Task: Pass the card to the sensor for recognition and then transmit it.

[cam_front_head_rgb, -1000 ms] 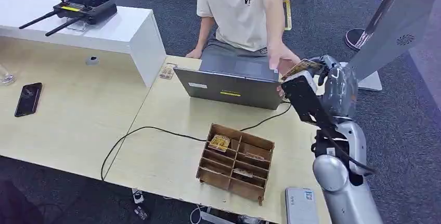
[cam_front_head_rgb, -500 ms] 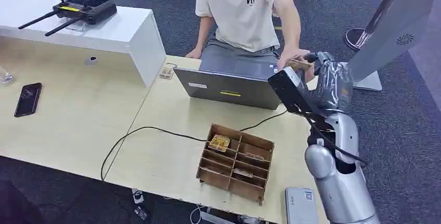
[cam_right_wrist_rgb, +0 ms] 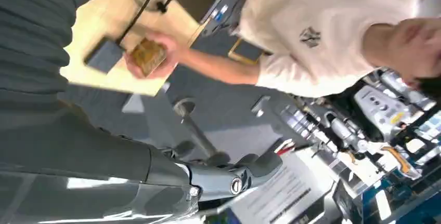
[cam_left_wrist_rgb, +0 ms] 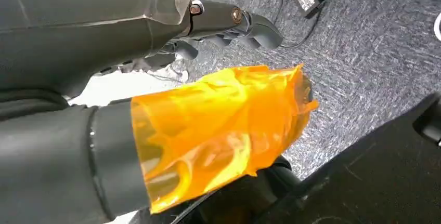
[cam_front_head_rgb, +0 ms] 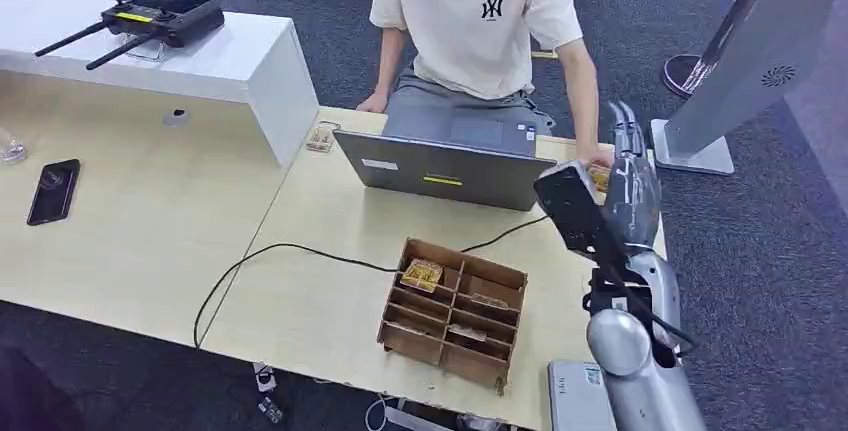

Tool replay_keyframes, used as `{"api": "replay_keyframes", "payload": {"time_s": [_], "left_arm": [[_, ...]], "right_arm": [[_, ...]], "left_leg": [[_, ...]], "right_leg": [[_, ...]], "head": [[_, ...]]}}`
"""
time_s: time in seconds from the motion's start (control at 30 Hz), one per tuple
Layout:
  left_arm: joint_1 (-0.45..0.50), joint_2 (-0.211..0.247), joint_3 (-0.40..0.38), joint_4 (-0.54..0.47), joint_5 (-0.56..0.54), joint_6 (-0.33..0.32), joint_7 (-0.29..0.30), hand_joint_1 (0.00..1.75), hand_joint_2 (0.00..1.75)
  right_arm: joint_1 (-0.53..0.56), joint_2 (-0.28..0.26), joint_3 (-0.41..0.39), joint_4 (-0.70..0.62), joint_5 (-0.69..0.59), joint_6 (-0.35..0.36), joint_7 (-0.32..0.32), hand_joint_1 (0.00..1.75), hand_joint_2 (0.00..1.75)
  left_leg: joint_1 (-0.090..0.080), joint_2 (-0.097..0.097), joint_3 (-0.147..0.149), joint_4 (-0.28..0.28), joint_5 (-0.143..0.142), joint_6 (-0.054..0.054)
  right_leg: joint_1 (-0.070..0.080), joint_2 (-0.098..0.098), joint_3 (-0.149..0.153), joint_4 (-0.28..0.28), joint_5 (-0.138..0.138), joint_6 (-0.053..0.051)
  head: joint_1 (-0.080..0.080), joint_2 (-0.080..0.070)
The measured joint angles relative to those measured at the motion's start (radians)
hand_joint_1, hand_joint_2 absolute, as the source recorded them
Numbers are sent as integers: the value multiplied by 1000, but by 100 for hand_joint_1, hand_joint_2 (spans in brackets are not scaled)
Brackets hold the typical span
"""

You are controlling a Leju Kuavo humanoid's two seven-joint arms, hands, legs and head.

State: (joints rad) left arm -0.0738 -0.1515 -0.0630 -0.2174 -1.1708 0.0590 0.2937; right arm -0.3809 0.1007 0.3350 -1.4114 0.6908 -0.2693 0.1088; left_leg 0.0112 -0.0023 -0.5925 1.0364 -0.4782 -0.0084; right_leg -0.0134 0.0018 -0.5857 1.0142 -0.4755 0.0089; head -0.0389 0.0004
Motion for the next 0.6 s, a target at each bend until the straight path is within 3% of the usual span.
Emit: {"api": "replay_keyframes", "payload": {"time_s": [0.17,0.27,0.43,0.6], "left_arm": [[19,-14,21,0,28,61,19,0,0],[34,-19,39,0,48,89,19,0,0],[51,-23,68,0,71,111,17,0,0],[56,-24,90,1,81,115,16,0,0]], "right_arm": [[128,23,-15,-117,-292,-15,-82,0,175],[224,23,-10,-192,-384,-21,-114,0,175],[348,13,12,-268,-411,-25,-147,0,175],[432,-20,55,-314,-335,-15,-151,0,175]], "left_leg": [[0,-1,0,0,-1,-1],[0,-1,0,0,-2,0],[0,-1,-1,0,-3,-1],[0,-1,0,0,-3,-1]], "right_leg": [[0,-1,0,0,-1,0],[0,-1,0,0,-3,1],[0,-1,0,0,-3,1],[0,-1,0,0,-3,1]], "head": [[0,0],[0,0],[0,0],[0,0]]}}
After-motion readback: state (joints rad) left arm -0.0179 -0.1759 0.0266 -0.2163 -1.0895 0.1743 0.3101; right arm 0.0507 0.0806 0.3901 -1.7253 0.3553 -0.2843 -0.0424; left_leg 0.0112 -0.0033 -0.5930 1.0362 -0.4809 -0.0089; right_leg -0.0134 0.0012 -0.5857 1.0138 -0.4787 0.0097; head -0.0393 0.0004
